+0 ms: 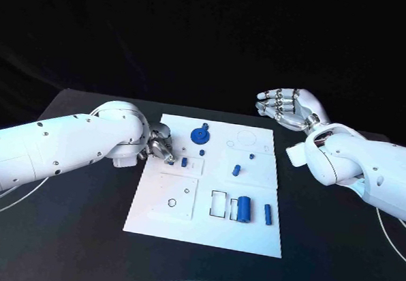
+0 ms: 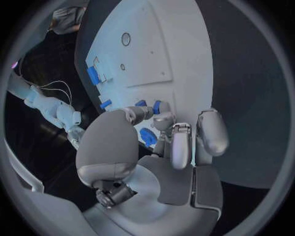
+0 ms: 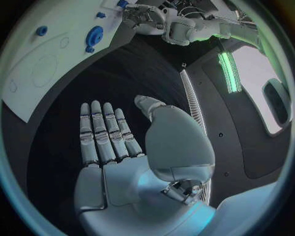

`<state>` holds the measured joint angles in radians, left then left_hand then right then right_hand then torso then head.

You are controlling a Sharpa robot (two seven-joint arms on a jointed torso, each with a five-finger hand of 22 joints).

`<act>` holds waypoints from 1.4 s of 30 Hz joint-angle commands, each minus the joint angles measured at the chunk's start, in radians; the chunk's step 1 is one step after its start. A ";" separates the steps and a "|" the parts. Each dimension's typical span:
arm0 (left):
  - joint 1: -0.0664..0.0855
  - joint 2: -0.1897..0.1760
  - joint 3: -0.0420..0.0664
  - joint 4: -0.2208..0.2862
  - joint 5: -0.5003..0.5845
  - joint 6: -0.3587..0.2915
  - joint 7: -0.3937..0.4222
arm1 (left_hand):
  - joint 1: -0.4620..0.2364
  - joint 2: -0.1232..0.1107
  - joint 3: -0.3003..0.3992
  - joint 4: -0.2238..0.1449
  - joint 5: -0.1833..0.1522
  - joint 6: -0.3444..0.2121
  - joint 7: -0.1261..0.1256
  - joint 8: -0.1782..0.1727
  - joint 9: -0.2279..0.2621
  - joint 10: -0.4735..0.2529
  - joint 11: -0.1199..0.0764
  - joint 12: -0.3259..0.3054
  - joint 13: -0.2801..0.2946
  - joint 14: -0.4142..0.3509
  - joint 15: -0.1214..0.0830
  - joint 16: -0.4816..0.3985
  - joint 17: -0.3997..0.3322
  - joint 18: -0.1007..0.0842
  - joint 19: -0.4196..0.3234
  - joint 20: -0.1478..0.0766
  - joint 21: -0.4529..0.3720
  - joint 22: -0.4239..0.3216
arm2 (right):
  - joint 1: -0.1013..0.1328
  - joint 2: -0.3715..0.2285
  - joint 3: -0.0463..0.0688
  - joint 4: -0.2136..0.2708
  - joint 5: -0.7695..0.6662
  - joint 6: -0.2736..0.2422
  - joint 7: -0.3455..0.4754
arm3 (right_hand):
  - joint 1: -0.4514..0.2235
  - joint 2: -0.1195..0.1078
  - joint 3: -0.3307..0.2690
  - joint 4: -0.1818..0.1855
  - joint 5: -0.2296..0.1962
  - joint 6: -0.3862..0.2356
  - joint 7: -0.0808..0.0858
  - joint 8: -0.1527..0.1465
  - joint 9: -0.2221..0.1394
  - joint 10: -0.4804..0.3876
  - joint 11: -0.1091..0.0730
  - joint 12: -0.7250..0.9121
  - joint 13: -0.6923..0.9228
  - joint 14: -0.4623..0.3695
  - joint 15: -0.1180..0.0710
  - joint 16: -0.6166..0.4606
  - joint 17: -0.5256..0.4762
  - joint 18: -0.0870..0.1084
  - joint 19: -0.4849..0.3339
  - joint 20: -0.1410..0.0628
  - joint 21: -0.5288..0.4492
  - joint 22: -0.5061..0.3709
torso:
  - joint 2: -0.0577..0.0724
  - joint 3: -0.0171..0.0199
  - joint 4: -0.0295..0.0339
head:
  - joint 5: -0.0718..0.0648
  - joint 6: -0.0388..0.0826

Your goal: Assemble the parts on the task board

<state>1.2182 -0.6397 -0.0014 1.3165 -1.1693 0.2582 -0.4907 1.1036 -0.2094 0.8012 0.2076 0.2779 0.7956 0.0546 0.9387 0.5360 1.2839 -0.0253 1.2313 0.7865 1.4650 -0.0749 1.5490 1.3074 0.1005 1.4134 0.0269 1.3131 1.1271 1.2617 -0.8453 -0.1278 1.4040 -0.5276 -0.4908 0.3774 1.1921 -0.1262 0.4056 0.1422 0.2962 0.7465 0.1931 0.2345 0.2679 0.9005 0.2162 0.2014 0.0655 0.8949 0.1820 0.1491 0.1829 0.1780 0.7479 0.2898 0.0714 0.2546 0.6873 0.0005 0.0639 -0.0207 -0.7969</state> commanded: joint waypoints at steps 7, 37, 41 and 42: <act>-0.003 -0.003 -0.002 0.000 0.003 0.012 0.001 | -0.096 -0.025 -0.013 -0.027 -0.016 0.016 -0.015 -0.004 -0.010 0.006 -0.006 0.003 0.004 0.096 -0.011 0.006 0.226 -0.012 0.008 -0.003 0.008 0.006 | -0.002 0.000 0.000 0.000 -0.002 0.014 0.012 | -0.004 0.006 -0.006 -0.002 0.006 0.007 0.088 -0.005 -0.001 0.004 0.005 -0.006 -0.001 0.004 0.005 -0.004 -0.001 -0.010 -0.005 -0.001 -0.005 -0.001 | -0.001 -0.0006 -0.0013 | -0.001 0.001; -0.004 -0.064 0.019 0.053 0.097 -0.131 0.021 | -0.140 -0.035 -0.300 0.086 -0.024 0.025 -0.010 -0.030 -0.032 -0.010 -0.003 -0.004 -0.001 0.092 -0.012 0.000 0.210 -0.011 0.009 -0.006 0.002 0.001 | -0.006 -0.005 0.000 0.001 -0.001 0.021 0.010 | -0.007 0.007 -0.010 0.001 0.006 0.007 0.089 -0.007 -0.003 0.003 0.006 -0.007 -0.001 0.004 0.006 -0.007 -0.003 -0.010 -0.006 -0.001 -0.005 -0.003 | -0.002 -0.0003 -0.0001 | -0.003 0.009; -0.004 -0.078 0.023 0.054 0.187 -0.215 0.066 | -0.168 -0.029 -0.355 0.086 -0.070 -0.004 -0.004 -0.045 -0.038 -0.039 0.003 -0.025 -0.040 0.082 -0.009 -0.015 0.176 -0.004 -0.007 -0.004 -0.024 -0.038 | -0.007 -0.006 0.000 0.001 -0.001 0.020 0.010 | -0.007 0.007 -0.010 0.001 0.006 0.007 0.089 -0.007 -0.003 0.003 0.006 -0.007 -0.001 0.004 0.006 -0.007 -0.003 -0.010 -0.006 -0.001 -0.005 -0.003 | -0.003 0.0014 0.0001 | -0.003 0.010; -0.004 -0.080 0.023 0.053 0.205 -0.238 0.080 | -0.166 -0.020 -0.374 0.087 -0.074 -0.021 0.002 -0.055 -0.042 -0.050 0.008 -0.032 -0.053 0.081 -0.005 -0.018 0.170 -0.002 -0.011 -0.002 -0.032 -0.047 | -0.007 -0.006 0.000 0.001 -0.001 0.020 0.010 | -0.008 0.008 -0.011 0.002 0.006 0.006 0.089 -0.007 -0.003 0.003 0.006 -0.008 -0.002 0.004 0.006 -0.008 -0.003 -0.010 -0.006 -0.001 -0.005 -0.004 | -0.003 0.0017 0.0004 | -0.004 0.011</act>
<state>1.2139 -0.7187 0.0206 1.3680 -1.0686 0.1241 -0.4700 0.9389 -0.2362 0.4385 0.2941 0.2088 0.7852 0.0543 0.8887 0.4963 1.2415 -0.0194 1.2040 0.7426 1.4652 -0.0821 1.5345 1.3073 0.1005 1.4074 0.0253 1.2869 1.0877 1.2557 -0.8508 -0.1279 1.4039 -0.5264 -0.4869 0.3782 1.1910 -0.1251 0.4003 0.1422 0.2962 0.7465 0.1931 0.2345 0.2663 0.9005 0.2162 0.1977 0.0655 0.8949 0.1820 0.1453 0.1810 0.1780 0.7480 0.2897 0.0714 0.2517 0.6849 0.0004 0.0639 -0.0238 -0.7875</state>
